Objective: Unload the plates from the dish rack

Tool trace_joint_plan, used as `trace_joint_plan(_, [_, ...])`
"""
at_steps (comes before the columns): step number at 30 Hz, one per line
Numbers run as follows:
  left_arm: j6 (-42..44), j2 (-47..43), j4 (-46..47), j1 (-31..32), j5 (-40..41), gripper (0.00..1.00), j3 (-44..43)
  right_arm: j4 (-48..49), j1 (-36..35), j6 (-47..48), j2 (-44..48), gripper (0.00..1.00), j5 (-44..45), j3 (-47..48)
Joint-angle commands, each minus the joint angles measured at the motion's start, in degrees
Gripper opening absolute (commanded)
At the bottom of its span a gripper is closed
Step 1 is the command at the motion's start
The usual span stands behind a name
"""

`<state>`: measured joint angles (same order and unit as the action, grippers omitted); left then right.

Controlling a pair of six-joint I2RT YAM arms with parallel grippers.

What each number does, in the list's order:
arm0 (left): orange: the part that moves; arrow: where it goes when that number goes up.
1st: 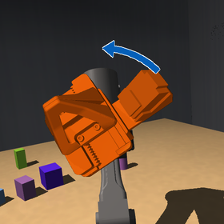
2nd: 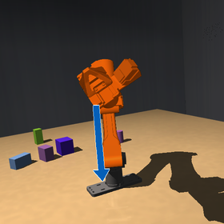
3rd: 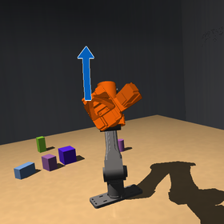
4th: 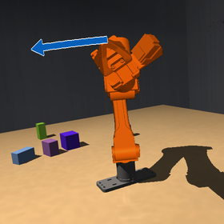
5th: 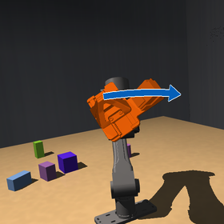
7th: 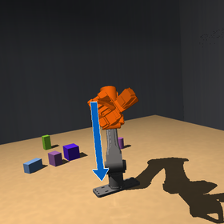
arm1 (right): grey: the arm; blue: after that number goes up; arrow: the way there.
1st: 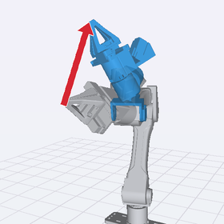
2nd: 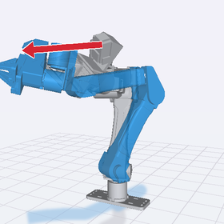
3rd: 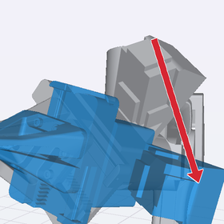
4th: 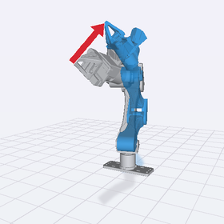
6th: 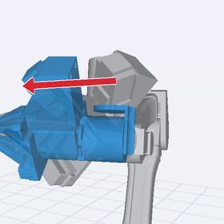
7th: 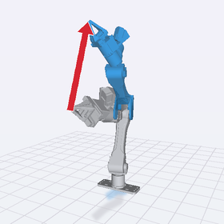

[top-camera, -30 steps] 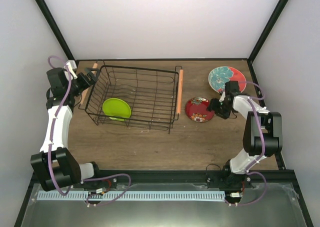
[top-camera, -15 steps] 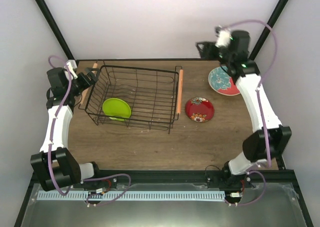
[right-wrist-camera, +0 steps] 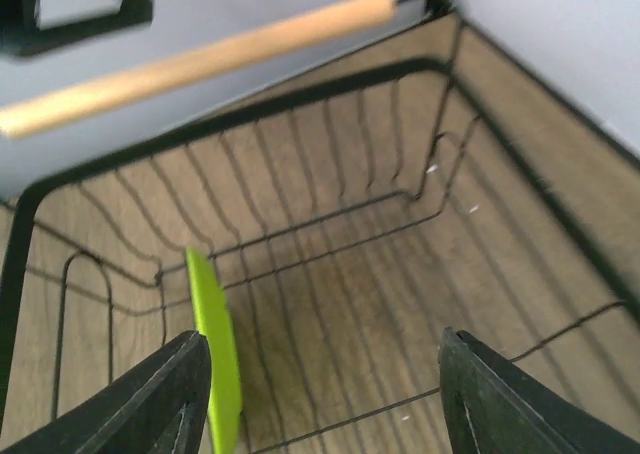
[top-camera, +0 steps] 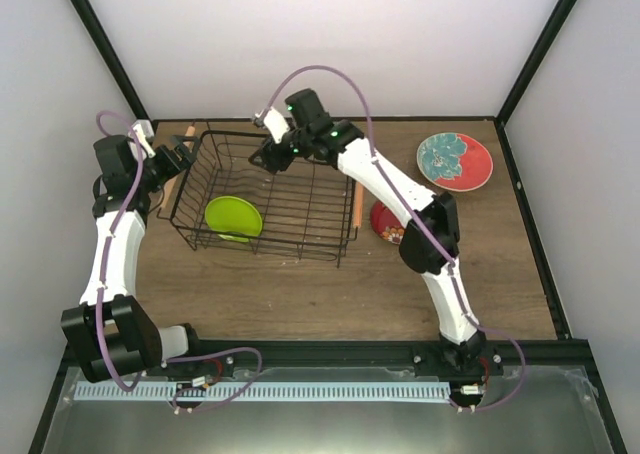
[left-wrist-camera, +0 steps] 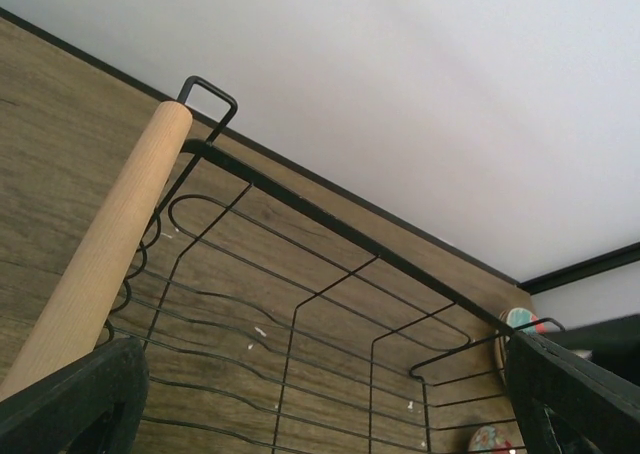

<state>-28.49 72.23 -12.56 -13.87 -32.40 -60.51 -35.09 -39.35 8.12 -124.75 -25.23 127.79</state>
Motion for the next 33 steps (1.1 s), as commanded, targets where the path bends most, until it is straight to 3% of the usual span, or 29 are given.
trace_joint_plan(1, [0.17, -1.04, 0.14, 0.22, -0.04, 1.0, -0.62, -4.8, -2.47, 6.08, -0.62, 0.64, -2.59, 3.62])
trace_joint_plan(13, [-0.09, -0.86, 0.52, 0.16, -0.21, 1.0, -0.47, -4.14, -7.52, 8.23, -5.5, 0.63, -5.11, -0.09])
trace_joint_plan(33, [-0.33, -1.3, 0.6, 0.17, -0.56, 1.0, -0.03, 3.61, -11.65, 3.57, -11.72, 0.65, 10.52, -1.57])
